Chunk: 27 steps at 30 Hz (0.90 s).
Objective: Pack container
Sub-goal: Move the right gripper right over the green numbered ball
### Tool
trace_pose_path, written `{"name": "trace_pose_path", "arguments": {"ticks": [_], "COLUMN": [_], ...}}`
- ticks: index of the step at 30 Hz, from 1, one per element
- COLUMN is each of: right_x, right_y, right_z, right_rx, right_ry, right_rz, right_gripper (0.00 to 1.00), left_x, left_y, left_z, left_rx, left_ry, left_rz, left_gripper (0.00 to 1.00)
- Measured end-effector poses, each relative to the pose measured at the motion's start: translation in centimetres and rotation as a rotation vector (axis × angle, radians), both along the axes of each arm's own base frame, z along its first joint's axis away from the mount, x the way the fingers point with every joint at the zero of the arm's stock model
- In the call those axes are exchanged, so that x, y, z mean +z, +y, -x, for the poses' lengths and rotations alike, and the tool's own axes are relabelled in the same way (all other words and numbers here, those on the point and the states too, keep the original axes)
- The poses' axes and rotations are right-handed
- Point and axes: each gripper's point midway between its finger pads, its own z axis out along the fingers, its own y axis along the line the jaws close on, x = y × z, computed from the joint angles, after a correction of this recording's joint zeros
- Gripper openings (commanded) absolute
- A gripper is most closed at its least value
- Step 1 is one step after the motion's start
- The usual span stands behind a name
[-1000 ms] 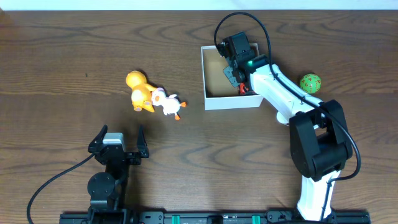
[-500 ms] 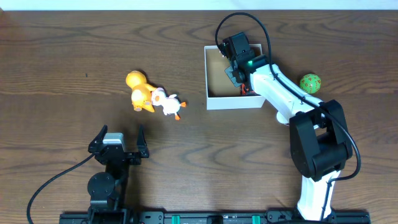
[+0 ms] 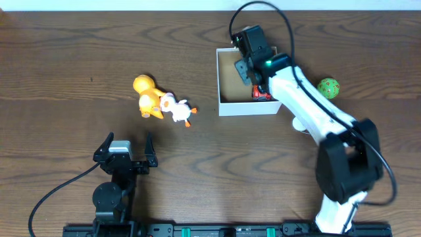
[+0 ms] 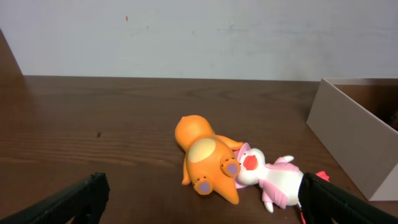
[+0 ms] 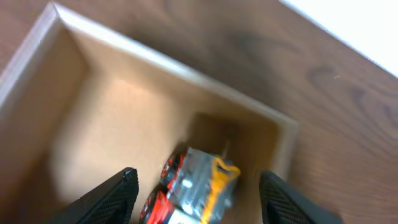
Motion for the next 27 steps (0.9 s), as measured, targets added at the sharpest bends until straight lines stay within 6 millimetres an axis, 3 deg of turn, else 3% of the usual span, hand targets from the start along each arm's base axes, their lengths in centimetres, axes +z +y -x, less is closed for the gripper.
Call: {"name": "trace_pose_path", "arguments": {"ticks": [3, 6, 9, 15, 19, 27], "right_x": [3.8, 6.7, 7.3, 3.5, -0.4, -8.1], "right_y": [-1.8, -5.4, -9.8, -17.1, -20.1, -22.0], "right_z": [1.1, 2.1, 3.1, 4.3, 4.4, 3.5], "right_rx": [-0.083, -0.188, -0.298, -0.51, -0.602, -0.638], "right_ry": [-0.031, -0.04, -0.002, 0.142, 0.231, 0.363], "right_rz": [-0.068, -0.114, -0.113, -0.103, -0.154, -0.202], "right_gripper": [0.66, 0.7, 0.7, 0.84, 0.92, 0.94], "left_x": [0.0, 0.0, 0.0, 0.0, 0.0, 0.0], "left_y": [0.0, 0.0, 0.0, 0.0, 0.0, 0.0], "left_z": [0.0, 0.0, 0.0, 0.0, 0.0, 0.0], "left_rx": [0.0, 0.0, 0.0, 0.0, 0.0, 0.0], "left_ry": [0.0, 0.0, 0.0, 0.0, 0.0, 0.0], "left_rz": [0.0, 0.0, 0.0, 0.0, 0.0, 0.0], "left_gripper": [0.98, 0.98, 0.98, 0.98, 0.98, 0.98]}}
